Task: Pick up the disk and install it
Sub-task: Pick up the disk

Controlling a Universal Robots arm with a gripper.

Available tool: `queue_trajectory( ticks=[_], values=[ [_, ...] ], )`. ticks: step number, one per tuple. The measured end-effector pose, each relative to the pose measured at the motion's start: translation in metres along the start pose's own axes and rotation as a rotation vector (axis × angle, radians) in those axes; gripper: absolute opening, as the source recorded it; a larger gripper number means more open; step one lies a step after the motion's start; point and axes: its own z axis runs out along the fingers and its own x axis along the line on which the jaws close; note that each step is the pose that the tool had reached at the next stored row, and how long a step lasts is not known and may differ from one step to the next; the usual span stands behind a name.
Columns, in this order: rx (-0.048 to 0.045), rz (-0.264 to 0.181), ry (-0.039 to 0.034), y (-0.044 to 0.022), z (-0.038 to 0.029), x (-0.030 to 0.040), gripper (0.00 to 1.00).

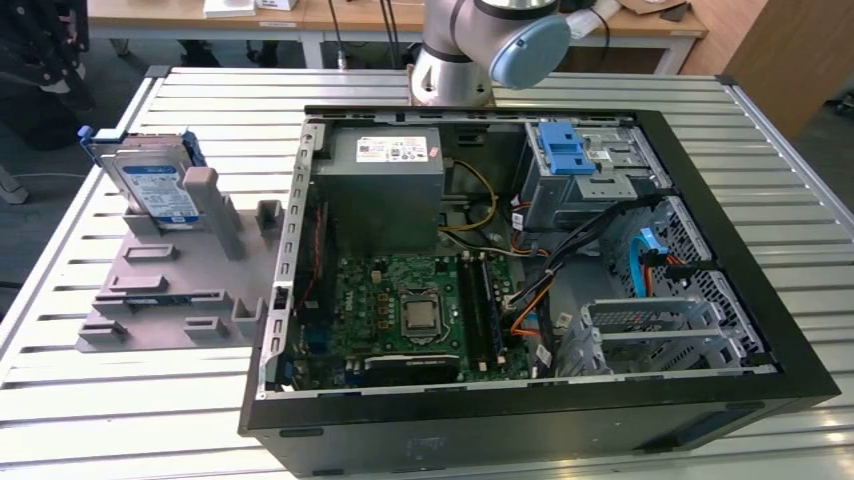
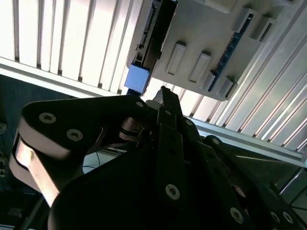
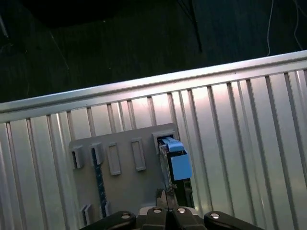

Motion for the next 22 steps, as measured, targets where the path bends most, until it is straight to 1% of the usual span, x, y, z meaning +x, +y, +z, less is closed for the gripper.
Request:
queue_trajectory(
  ticks=[5,8,9,13,15,16,18,19,20,21,22],
  values=[
    [-0.002,-0.082,-0.0006,0.0,0.0004,0.0,0.11],
    [-0.0021,-0.119,-0.0005,0.0,0.0006,0.0,0.11],
    [-0.0016,-0.125,-0.0005,0.0,0.0006,0.0001,0.11],
    [-0.0013,-0.126,-0.0005,0.0,0.0006,0.0,0.11],
    [-0.0013,-0.126,-0.0005,0.0,0.0006,0.0,0.23],
    [-0.0014,-0.126,-0.0005,0.0,0.0006,0.0,0.23],
    [-0.0014,-0.126,-0.0005,0.0,0.0008,0.0,0.35],
    [-0.0011,-0.126,0.0002,0.0,0.0012,0.0,0.35],
    [-0.0009,-0.126,0.0031,0.0001,0.0018,-0.0003,0.41],
    [-0.0003,-0.126,0.0079,0.0003,0.003,-0.0014,0.47],
    [0.0004,-0.126,0.0129,0.0005,0.0044,-0.0027,0.47]
  ],
)
